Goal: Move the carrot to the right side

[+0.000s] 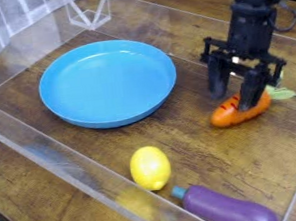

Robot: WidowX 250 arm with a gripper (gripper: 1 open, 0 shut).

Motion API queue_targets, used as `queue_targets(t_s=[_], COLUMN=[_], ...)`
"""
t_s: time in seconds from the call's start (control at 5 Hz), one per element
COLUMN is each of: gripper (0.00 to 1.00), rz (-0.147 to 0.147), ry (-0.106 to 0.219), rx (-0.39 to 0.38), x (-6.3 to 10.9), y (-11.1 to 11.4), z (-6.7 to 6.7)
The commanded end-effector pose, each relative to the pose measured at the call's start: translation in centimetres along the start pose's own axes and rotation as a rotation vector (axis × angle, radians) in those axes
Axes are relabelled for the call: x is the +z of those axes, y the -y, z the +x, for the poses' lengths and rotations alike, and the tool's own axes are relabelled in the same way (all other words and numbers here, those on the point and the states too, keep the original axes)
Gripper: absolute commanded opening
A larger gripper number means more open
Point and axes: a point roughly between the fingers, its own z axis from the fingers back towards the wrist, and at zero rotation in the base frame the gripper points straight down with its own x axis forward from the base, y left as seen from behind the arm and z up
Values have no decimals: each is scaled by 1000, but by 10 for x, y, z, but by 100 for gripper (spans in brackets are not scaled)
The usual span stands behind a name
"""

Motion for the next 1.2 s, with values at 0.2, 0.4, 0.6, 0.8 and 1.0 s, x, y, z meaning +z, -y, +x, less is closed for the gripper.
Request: queue_targets(t_s=[0.2,0.4,0.6,0.8,1.0], gripper=[100,100,100,100,100], rz=[6,16,32,46,49], ry=[80,93,112,114,114], rx=[10,24,39,57,68], x=[41,57,76,84,87], y=[-3,-8,-13,-21,-23], z=[-8,-17,-26,-30,-31])
